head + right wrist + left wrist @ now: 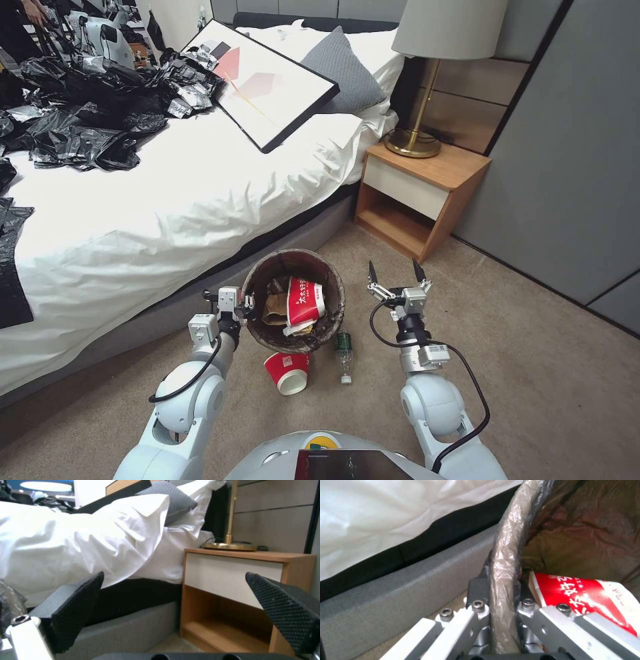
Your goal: Pick up the trash bin, then pick up the garbage from the floor and place it into the trash bin.
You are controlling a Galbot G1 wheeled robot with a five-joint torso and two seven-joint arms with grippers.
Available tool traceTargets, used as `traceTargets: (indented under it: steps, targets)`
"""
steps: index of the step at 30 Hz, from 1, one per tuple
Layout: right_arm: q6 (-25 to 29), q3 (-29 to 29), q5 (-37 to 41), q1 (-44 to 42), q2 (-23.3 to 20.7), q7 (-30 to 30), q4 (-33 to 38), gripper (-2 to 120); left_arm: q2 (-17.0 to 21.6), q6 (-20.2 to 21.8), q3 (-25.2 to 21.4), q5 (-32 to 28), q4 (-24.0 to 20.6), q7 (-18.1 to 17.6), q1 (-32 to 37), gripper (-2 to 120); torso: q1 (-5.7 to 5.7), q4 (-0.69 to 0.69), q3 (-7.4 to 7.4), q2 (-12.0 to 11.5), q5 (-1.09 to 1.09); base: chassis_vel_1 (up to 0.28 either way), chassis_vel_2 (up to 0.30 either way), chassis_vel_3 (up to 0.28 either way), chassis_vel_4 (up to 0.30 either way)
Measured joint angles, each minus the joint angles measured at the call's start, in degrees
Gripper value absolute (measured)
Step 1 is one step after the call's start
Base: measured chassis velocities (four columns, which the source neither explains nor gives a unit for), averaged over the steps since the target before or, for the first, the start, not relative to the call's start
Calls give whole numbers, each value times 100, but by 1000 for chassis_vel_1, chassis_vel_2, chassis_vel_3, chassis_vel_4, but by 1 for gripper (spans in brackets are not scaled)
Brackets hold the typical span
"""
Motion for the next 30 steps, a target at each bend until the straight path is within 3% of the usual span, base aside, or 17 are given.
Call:
traceTargets:
  steps: [6,10,13,14,19,24,27,30]
  targets:
    - [-23,2,27,138,-51,2,-39,100,1,2,-19,-2,-15,-2,-8,3,0,0,0,0,0,0,0,0,0]
    - [-425,-92,355,399,-175,51,-83,100,-12,1,-91,1,-134,-5,-3,2,0,0,0,0,0,0,0,0,0]
    - [-1223,-285,866,837,-342,257,-356,100,-25,-1,-272,3,-276,-13,-1,3,0,1,0,0,0,0,0,0,0]
    - [-1223,-285,866,837,-342,257,-356,100,-25,-1,-272,3,-276,-13,-1,3,0,1,0,0,0,0,0,0,0]
    - [-2296,-563,1273,1455,-449,343,-906,100,-29,-1,-466,-18,-350,-18,52,2,0,1,0,0,0,0,0,0,0]
    - [-2706,-750,1453,1725,-438,381,-1313,100,-46,-6,-492,-20,-352,-17,60,2,0,1,0,0,0,0,0,0,0]
    - [-3021,-1003,1583,1979,-399,341,-2166,100,-63,-9,-504,-31,-352,-19,54,3,0,0,0,0,0,0,0,0,0]
    - [-3067,-1105,1633,2036,-396,250,-2558,100,-61,-12,-508,-36,-344,-19,50,2,0,0,0,0,0,0,0,0,0]
